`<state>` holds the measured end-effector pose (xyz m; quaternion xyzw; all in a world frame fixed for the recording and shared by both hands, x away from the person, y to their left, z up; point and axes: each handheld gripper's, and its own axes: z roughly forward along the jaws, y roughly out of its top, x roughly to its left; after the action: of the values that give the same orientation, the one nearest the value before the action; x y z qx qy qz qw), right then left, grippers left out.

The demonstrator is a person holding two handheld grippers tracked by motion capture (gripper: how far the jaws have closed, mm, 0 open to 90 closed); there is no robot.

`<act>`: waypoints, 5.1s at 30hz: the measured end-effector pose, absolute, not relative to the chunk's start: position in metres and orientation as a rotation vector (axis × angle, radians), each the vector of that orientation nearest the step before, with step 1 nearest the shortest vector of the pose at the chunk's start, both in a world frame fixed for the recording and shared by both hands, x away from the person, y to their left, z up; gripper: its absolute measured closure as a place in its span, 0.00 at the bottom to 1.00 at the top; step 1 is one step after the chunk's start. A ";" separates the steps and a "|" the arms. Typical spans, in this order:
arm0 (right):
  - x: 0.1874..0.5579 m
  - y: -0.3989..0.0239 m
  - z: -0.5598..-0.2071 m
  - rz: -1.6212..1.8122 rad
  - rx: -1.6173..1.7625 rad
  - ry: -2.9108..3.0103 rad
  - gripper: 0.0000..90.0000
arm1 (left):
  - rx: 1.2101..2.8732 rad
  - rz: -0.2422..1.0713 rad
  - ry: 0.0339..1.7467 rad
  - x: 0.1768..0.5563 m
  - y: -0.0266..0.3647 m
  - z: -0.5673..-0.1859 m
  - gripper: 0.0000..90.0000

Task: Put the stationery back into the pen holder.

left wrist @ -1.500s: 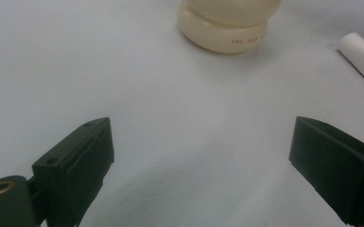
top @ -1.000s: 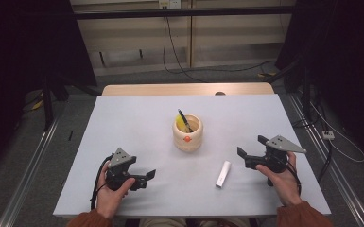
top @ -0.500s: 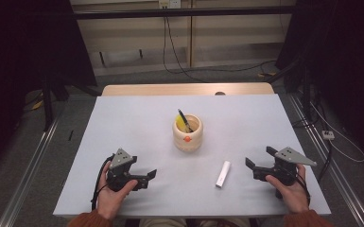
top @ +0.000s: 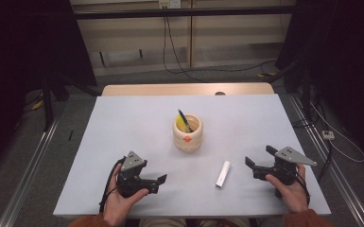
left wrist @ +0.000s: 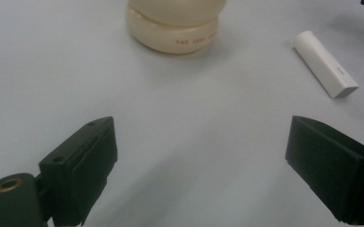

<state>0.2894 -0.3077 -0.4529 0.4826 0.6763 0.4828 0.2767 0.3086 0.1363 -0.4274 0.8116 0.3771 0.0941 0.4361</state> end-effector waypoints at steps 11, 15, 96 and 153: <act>0.290 -0.307 -0.453 1.296 1.297 1.826 0.06 | 2.058 0.179 0.940 0.307 0.111 -0.420 0.11; 0.290 -0.306 -0.453 1.296 1.294 1.827 0.06 | 2.084 0.161 0.926 0.307 0.101 -0.421 0.13; 0.292 -0.307 -0.456 1.287 1.308 1.841 0.06 | 2.293 0.064 0.968 0.314 -0.078 -0.443 0.51; 0.292 -0.307 -0.456 1.290 1.309 1.842 0.06 | 2.240 -0.062 0.847 0.333 -0.056 -0.431 0.78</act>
<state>0.2924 -0.3072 -0.4560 0.4849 0.6822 0.4780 0.2664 0.3332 -0.0556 -0.4309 0.8707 0.3293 -0.0243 0.3646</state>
